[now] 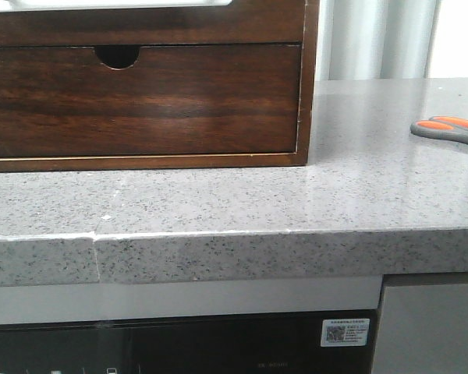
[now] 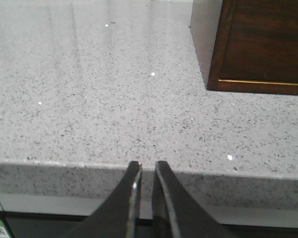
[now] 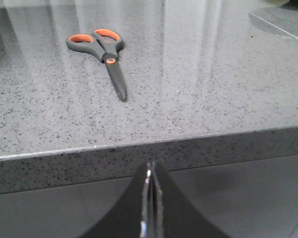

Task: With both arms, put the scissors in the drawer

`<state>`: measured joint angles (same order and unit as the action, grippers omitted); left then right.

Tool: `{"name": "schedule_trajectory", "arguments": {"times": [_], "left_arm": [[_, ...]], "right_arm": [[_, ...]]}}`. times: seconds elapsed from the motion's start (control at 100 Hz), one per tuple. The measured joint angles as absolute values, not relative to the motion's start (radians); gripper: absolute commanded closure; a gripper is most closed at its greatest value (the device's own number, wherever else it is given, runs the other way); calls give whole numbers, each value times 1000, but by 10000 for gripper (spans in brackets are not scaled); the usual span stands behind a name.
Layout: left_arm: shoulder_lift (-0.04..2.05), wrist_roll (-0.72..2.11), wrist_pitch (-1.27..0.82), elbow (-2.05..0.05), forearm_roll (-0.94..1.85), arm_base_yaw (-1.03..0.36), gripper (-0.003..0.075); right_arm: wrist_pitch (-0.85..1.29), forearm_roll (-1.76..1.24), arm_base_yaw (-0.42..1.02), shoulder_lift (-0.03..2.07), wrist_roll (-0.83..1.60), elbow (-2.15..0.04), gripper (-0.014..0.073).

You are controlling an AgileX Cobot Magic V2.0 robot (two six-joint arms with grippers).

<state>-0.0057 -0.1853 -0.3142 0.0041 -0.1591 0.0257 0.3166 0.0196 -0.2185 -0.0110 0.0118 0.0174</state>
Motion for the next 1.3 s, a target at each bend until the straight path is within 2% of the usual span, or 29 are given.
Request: {"name": "schedule_trajectory", "arguments": {"times": [0.72,1.3], "left_arm": [[-6,-183,-211,4,-242,26,717],[-6,-183,-207,4,-244,26,716]], "right_arm": [[95,21,-219,-11,12,17,699],[103,21,-219,-11,12,17,699]]}}
